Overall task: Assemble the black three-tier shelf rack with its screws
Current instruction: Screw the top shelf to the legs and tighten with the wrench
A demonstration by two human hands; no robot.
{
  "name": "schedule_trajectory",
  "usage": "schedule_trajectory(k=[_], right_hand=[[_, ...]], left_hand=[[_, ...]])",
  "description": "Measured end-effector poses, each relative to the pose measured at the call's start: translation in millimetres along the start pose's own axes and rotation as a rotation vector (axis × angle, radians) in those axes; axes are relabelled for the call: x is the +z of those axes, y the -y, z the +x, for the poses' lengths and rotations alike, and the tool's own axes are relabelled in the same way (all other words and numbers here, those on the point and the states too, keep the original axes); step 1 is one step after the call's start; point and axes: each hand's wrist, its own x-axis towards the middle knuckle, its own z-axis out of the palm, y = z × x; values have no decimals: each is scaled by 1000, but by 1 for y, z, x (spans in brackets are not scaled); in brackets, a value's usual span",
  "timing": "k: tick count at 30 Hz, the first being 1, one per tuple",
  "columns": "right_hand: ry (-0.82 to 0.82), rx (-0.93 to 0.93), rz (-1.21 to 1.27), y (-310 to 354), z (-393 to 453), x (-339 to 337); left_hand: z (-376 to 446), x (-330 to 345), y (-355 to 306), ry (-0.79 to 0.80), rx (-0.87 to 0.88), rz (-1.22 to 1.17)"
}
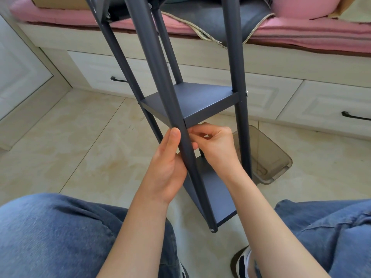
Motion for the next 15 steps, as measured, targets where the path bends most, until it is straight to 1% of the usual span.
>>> schedule_trajectory(k=[4,10,15], right_hand=[[15,20,-17,-2,2,3],[-15,-41,-79,-2,-3,-3],[-90,-130,-232,-4,-18,-21]], left_hand=[[-1,-2,0,19,-1,2],[-1,-1,-2,22,-14,-4],[-4,2,-2,-60,-37,-26]])
